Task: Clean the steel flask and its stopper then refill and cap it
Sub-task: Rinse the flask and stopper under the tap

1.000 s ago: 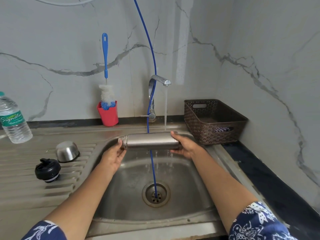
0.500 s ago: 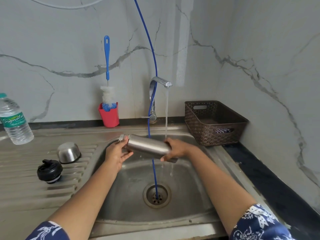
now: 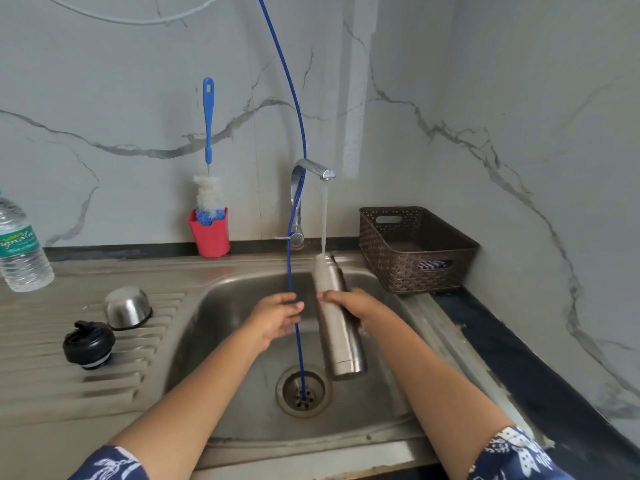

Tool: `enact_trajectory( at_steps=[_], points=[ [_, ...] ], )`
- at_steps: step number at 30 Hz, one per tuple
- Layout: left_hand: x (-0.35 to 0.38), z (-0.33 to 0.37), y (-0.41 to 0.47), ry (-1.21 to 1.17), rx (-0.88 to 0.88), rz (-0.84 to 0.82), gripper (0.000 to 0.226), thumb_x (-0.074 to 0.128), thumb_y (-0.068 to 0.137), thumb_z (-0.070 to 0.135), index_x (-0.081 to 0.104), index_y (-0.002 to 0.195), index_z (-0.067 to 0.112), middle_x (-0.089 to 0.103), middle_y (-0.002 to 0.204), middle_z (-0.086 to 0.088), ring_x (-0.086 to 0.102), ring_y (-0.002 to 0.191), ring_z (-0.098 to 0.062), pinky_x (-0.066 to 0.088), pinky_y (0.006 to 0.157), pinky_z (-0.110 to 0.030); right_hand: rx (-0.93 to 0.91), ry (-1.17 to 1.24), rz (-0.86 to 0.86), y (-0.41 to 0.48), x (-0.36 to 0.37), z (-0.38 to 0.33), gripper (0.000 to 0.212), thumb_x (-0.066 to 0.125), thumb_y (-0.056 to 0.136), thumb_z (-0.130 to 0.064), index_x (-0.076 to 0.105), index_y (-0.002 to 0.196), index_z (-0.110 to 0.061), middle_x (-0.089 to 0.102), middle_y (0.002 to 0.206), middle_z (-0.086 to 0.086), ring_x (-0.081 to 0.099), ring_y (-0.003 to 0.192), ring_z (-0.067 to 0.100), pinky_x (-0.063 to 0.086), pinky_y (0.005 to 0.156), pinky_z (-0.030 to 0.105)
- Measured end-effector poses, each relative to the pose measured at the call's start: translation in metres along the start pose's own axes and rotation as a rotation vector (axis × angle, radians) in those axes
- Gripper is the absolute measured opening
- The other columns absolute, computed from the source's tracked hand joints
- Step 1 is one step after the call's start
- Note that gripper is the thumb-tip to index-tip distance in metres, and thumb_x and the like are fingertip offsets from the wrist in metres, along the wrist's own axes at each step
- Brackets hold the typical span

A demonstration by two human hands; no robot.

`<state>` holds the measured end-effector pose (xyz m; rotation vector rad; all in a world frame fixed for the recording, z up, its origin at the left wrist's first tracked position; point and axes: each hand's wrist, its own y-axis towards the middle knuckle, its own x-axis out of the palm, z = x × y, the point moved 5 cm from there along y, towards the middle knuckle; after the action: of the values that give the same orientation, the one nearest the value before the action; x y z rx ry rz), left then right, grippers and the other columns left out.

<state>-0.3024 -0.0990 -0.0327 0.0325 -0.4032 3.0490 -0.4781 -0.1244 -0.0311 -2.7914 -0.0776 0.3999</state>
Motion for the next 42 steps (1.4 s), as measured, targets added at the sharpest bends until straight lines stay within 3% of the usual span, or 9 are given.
enact_trajectory(
  at_steps=[4, 9, 14, 20, 26, 30, 33, 36, 42],
  points=[
    [0.009, -0.014, -0.009, 0.137, -0.144, -0.147, 0.04, 0.066, 0.089, 0.029, 0.057, 0.125, 0.015, 0.066, 0.113, -0.009, 0.065, 0.1, -0.026, 0.052, 0.084, -0.041, 0.159, 0.218, -0.087, 0.001, 0.0, 0.017, 0.064, 0.079, 0.07, -0.04, 0.056, 0.119, -0.005, 0.065, 0.108, 0.012, 0.062, 0.1, 0.026, 0.052, 0.085, 0.04],
    [-0.007, -0.032, -0.024, 0.226, -0.305, -0.372, 0.048, 0.063, 0.085, 0.045, 0.054, 0.125, 0.02, 0.062, 0.121, -0.015, 0.063, 0.108, -0.03, 0.052, 0.091, -0.051, 0.123, 0.284, -0.115, 0.001, 0.0, 0.011, 0.051, 0.078, 0.073, -0.035, 0.057, 0.11, -0.007, 0.065, 0.107, 0.011, 0.06, 0.103, 0.025, 0.048, 0.096, 0.041],
    [-0.031, -0.03, -0.036, 0.211, -0.343, -0.549, 0.094, 0.088, 0.049, 0.055, 0.054, 0.129, 0.021, 0.062, 0.126, -0.016, 0.063, 0.112, -0.033, 0.054, 0.08, -0.053, 0.072, 0.362, -0.199, -0.003, 0.022, -0.001, 0.057, 0.077, 0.076, -0.025, 0.051, 0.121, -0.003, 0.064, 0.106, 0.012, 0.062, 0.097, 0.024, 0.054, 0.083, 0.039],
    [-0.054, -0.023, -0.041, 0.198, -0.304, -0.468, 0.102, 0.097, 0.039, 0.033, 0.054, 0.129, 0.012, 0.063, 0.123, -0.015, 0.065, 0.109, -0.033, 0.053, 0.087, -0.056, 0.058, 0.473, -0.205, -0.007, 0.034, -0.005, 0.06, 0.077, 0.076, -0.022, 0.046, 0.125, -0.003, 0.062, 0.109, 0.015, 0.062, 0.097, 0.026, 0.056, 0.075, 0.036],
    [-0.072, -0.031, -0.046, 0.064, -0.299, -0.397, 0.103, 0.099, 0.035, 0.027, 0.055, 0.125, 0.005, 0.065, 0.119, -0.02, 0.064, 0.109, -0.038, 0.056, 0.081, -0.052, 0.023, 0.58, -0.199, -0.009, 0.037, -0.011, 0.062, 0.075, 0.078, -0.017, 0.042, 0.13, -0.004, 0.06, 0.112, 0.017, 0.061, 0.099, 0.028, 0.057, 0.071, 0.035],
    [-0.073, -0.029, -0.047, 0.036, -0.283, -0.348, 0.11, 0.099, 0.028, 0.027, 0.052, 0.124, 0.002, 0.066, 0.113, -0.028, 0.066, 0.104, -0.039, 0.059, 0.076, -0.043, 0.045, 0.595, -0.238, -0.008, 0.044, -0.01, 0.063, 0.071, 0.082, -0.017, 0.038, 0.133, -0.004, 0.057, 0.116, 0.019, 0.06, 0.104, 0.031, 0.057, 0.077, 0.037],
    [-0.077, -0.025, -0.048, 0.08, -0.261, -0.31, 0.113, 0.099, 0.023, 0.032, 0.053, 0.122, 0.002, 0.068, 0.109, -0.026, 0.068, 0.1, -0.034, 0.059, 0.072, -0.038, 0.076, 0.587, -0.247, -0.007, 0.048, -0.011, 0.056, 0.073, 0.081, -0.03, 0.043, 0.124, -0.009, 0.057, 0.115, 0.017, 0.059, 0.105, 0.031, 0.055, 0.084, 0.043],
    [-0.075, -0.022, -0.049, 0.138, -0.238, -0.28, 0.112, 0.099, 0.019, 0.032, 0.057, 0.118, 0.002, 0.068, 0.109, -0.024, 0.068, 0.101, -0.033, 0.059, 0.074, -0.038, 0.106, 0.609, -0.165, -0.003, 0.047, -0.011, 0.06, 0.076, 0.076, -0.037, 0.046, 0.119, -0.009, 0.06, 0.111, 0.015, 0.06, 0.1, 0.029, 0.054, 0.086, 0.042],
    [-0.071, -0.018, -0.052, 0.29, -0.203, -0.233, 0.105, 0.094, 0.026, 0.024, 0.051, 0.121, 0.008, 0.059, 0.116, -0.014, 0.058, 0.105, -0.023, 0.056, 0.074, -0.038, 0.136, 0.704, -0.069, -0.001, 0.046, -0.01, 0.067, 0.083, 0.068, -0.032, 0.048, 0.119, -0.006, 0.06, 0.112, 0.017, 0.061, 0.101, 0.031, 0.054, 0.089, 0.046]
  ],
)
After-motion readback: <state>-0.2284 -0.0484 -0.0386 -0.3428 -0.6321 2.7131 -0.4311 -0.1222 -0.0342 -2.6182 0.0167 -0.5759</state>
